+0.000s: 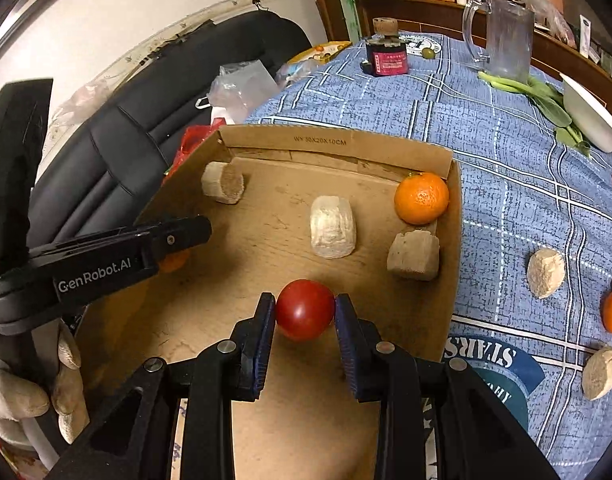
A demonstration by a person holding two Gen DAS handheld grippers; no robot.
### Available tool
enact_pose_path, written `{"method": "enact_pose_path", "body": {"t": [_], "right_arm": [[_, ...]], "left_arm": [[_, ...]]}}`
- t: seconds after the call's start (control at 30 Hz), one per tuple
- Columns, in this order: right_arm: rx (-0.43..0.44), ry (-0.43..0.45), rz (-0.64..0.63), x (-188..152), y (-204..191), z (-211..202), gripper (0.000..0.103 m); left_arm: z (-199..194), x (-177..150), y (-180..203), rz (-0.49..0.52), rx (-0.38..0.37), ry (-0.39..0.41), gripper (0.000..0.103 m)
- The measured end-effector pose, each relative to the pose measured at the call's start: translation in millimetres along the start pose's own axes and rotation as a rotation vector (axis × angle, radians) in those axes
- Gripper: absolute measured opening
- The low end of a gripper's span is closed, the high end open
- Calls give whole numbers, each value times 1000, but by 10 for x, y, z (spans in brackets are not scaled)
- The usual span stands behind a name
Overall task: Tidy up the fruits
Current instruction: 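Carry the orange and tomato into the cardboard box and open both tools, then lift both open tools away from the box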
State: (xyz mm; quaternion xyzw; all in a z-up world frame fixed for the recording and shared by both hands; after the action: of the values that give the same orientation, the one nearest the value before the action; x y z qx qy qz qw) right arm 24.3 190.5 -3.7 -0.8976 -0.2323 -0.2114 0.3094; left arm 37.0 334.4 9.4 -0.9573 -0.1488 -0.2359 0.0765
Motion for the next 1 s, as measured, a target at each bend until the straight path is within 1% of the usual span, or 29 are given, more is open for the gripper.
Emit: {"method": "enact_pose_path", "body": {"t": [0.07, 0.13, 0.2, 0.23, 0.3, 0.43, 0.5, 0.53, 0.6, 0.67, 0.73, 0.8, 0.87, 1.0], "right_arm": [[-9, -3, -13, 9, -10, 6, 34], [-15, -7, -22, 18, -18, 25, 34], [-13, -6, -24, 17, -19, 23, 36], [-11, -3, -24, 18, -18, 13, 44], [-9, 20, -25, 20, -34, -51, 51], [13, 71, -29, 29, -98, -272, 51], [26, 100, -25, 24, -118, -401, 51], [39, 123, -15, 10, -106, -508, 51], [57, 153, 7, -15, -79, -654, 51], [91, 202, 46, -89, -3, -885, 51], [107, 255, 90, -198, 119, -1127, 55], [109, 301, 126, -326, 256, -1339, 57], [92, 328, 160, -463, 397, -1511, 58], [63, 381, 247, -802, 737, -1825, 58]], "left_arm": [[11, 12, 20, 1, 8, -2, 33], [10, 28, 33, -2, -3, -4, 44], [-2, 38, 33, -13, -15, -12, 49], [-14, 40, 27, -20, -26, -16, 49], [-67, 44, 5, -32, -34, -14, 49], [-322, 35, -103, -74, -50, 23, 49], [-485, 18, -132, -88, -60, 52, 52], [-613, -4, -140, -101, -77, 72, 55], [-815, -57, -134, -123, -109, 93, 58], [-1078, -167, -88, -135, -165, 130, 63], [-1312, -315, -14, -140, -220, 175, 74], [-1517, -543, 99, -150, -280, 213, 77], [-1611, -732, 241, -146, -329, 221, 77], [-1652, -1056, 526, -140, -389, 199, 77]]}}
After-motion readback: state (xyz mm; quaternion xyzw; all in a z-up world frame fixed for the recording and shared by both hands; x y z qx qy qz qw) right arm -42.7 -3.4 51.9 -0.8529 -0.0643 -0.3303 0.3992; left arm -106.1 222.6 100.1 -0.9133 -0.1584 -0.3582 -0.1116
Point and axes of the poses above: each gripper's, at about its wrist camera, not at the fingertips, and z roughly the way its jaws point, y to its right, x to its top, the point moved 4 cm from there along z, roughly the way its jaws point, and after that the axes turned 15 degrees about x, right-handed, at the moved point
